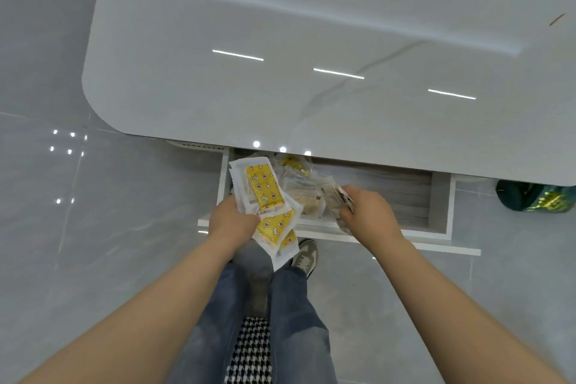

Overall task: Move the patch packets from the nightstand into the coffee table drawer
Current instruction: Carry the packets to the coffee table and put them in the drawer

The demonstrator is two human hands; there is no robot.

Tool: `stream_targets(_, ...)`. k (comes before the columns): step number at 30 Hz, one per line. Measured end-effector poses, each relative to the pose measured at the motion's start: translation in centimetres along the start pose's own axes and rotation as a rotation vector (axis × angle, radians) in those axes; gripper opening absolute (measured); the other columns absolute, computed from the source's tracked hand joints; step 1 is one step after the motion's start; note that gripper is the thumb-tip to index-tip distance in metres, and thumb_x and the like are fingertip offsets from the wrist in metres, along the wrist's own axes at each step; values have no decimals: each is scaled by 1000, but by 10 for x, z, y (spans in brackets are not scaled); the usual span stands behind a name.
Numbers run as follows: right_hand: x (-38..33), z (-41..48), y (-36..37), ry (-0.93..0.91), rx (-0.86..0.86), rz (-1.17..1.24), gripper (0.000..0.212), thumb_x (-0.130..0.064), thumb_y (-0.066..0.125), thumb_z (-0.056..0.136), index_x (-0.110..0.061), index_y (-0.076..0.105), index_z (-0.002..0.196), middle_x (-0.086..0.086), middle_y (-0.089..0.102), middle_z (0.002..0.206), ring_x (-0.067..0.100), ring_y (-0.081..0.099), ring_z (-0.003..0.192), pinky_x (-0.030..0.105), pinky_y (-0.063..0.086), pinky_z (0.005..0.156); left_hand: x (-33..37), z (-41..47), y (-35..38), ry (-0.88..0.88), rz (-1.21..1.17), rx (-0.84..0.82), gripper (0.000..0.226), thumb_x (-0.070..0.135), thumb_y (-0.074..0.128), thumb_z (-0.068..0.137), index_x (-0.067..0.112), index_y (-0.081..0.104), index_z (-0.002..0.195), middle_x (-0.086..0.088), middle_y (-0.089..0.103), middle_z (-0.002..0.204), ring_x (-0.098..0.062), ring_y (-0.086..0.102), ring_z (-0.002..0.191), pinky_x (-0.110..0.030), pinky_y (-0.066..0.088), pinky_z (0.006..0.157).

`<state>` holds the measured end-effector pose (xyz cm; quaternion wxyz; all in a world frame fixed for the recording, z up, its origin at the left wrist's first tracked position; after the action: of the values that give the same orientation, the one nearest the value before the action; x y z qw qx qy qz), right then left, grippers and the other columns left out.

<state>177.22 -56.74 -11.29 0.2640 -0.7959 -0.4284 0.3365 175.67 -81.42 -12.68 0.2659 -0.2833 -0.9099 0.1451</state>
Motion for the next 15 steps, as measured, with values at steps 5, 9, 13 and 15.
stream_targets(5, 32, 24, 14, 28, 24, -10, 23, -15, 50, 91, -12, 58, 113, 7, 64, 86, 23, 51, 71, 28, 32, 53, -6, 31, 43, -18, -2, -55, 23, 10, 64, 85, 23, 58, 103, -4, 65, 113, -24, 64, 100, -33, 54, 78)
stream_targets(9, 57, 40, 24, 44, 39, -15, 26, -21, 47, 95, -13, 57, 117, 12, 67, 95, 29, 60, 81, 29, 39, 61, -2, 53, 79, -8, -33, -91, 21, 8, 63, 85, 27, 56, 91, -1, 65, 105, -20, 63, 92, -31, 53, 74)
stream_targets(13, 81, 54, 33, 69, 61, -18, 23, -23, 45, 94, -10, 58, 109, 12, 66, 88, 27, 52, 69, 29, 39, 58, 2, 73, 109, -30, -75, -114, 28, 5, 63, 83, 21, 60, 106, -7, 67, 113, -27, 64, 102, -41, 54, 88)
stream_targets(15, 93, 59, 38, 84, 63, -9, 23, -23, 45, 95, -9, 58, 107, 12, 65, 85, 27, 53, 68, 29, 40, 57, 4, 83, 122, -33, -76, -119, 32, 4, 63, 83, 17, 60, 112, -7, 66, 113, -27, 64, 102, -40, 55, 86)
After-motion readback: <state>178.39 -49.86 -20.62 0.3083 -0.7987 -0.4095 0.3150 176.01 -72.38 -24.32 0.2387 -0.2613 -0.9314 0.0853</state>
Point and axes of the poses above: each hand's wrist, its own z-axis towards the middle knuckle, its own y-axis out of the palm, x = y × z, the point moved 10 cm from there along z, towards the middle knuckle
